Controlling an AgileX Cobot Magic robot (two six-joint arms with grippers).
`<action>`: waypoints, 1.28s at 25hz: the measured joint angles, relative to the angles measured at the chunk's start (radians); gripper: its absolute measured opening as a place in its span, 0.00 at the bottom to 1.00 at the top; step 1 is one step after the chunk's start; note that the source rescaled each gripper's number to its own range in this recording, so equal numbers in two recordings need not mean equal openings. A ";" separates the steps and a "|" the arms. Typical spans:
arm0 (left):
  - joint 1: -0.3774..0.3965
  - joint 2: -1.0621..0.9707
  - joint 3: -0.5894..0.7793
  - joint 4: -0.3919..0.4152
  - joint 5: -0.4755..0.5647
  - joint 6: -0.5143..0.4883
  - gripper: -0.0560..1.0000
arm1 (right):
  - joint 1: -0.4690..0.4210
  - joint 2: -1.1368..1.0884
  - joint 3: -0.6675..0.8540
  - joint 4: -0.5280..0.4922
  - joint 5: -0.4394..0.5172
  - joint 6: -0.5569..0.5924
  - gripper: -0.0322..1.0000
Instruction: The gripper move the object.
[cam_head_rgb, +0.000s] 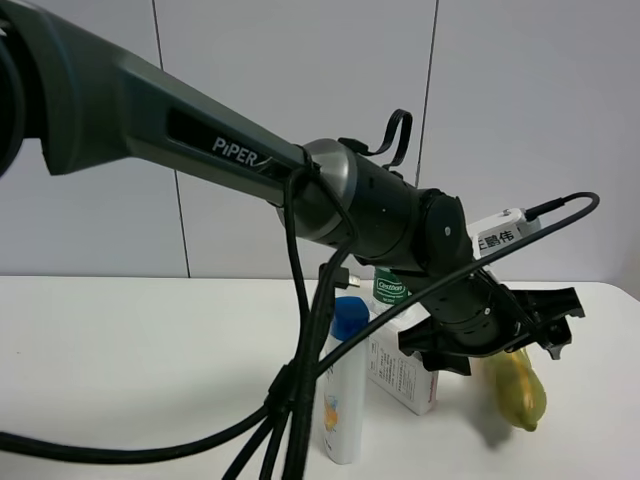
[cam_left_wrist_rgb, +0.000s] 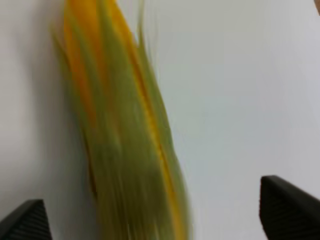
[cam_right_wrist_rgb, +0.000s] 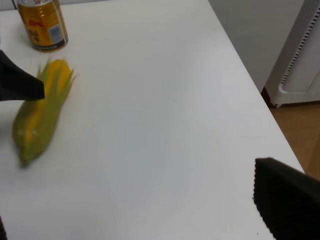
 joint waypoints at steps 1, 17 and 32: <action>0.000 0.000 -0.001 0.000 0.000 -0.007 0.70 | 0.000 0.000 0.000 0.000 0.000 0.000 1.00; 0.000 -0.226 -0.001 0.133 0.012 0.066 0.72 | 0.000 0.000 0.000 0.000 0.000 0.000 1.00; 0.213 -0.500 -0.001 0.310 0.249 0.433 0.71 | 0.000 0.000 0.000 0.000 0.000 0.000 1.00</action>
